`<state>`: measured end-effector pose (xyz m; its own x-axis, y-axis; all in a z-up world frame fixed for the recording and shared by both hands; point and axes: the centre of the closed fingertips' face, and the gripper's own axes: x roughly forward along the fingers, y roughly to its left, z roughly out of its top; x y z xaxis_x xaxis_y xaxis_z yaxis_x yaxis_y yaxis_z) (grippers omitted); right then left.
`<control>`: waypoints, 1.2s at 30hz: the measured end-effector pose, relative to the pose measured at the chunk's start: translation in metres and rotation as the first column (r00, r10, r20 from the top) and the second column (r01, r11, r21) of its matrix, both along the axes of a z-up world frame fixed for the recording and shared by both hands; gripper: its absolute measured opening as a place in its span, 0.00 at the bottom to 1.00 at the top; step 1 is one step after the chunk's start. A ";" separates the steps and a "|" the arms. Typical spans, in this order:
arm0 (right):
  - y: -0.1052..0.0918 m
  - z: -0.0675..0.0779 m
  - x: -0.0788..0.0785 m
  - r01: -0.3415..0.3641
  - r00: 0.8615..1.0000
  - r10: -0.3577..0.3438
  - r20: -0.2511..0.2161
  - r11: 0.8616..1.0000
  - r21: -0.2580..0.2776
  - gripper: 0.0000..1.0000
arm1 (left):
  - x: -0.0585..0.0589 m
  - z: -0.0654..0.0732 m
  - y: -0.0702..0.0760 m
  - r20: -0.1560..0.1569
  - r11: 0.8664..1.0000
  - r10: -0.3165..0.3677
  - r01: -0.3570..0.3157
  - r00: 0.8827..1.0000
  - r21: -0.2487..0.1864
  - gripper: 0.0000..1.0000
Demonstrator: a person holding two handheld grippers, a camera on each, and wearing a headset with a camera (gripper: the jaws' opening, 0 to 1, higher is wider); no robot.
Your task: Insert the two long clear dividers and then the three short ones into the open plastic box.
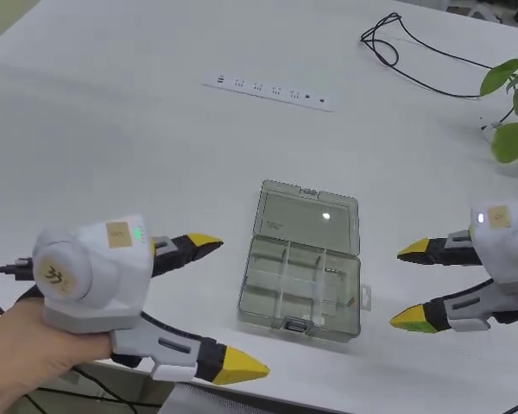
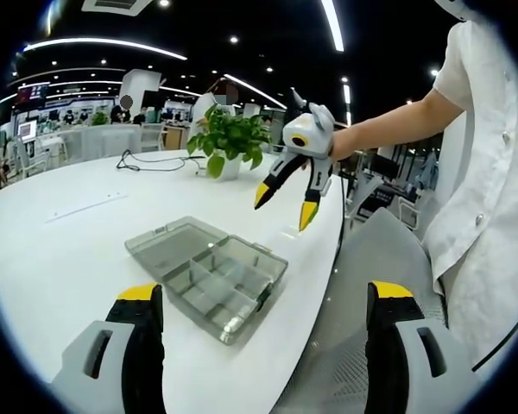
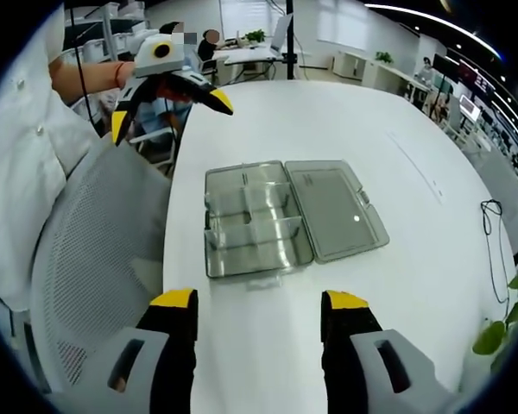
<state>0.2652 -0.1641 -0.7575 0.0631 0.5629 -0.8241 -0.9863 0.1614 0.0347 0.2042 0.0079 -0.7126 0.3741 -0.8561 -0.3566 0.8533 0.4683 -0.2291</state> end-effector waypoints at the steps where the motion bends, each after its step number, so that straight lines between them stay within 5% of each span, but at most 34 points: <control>1: -0.003 -0.001 0.000 0.001 1.000 -0.001 -0.001 1.000 -0.006 0.59 | 0.000 0.000 0.000 0.000 1.000 0.000 0.000 1.000 0.000 1.00; 20: -0.079 -0.032 -0.001 -0.015 1.000 0.011 -0.028 0.990 -0.137 0.63 | 0.002 -0.002 0.004 -0.011 1.000 0.020 -0.020 1.000 0.002 1.00; 36: -0.130 -0.075 -0.007 -0.091 0.995 0.076 -0.063 0.948 -0.304 0.60 | 0.003 -0.004 0.004 -0.023 0.999 0.037 -0.036 0.999 0.008 1.00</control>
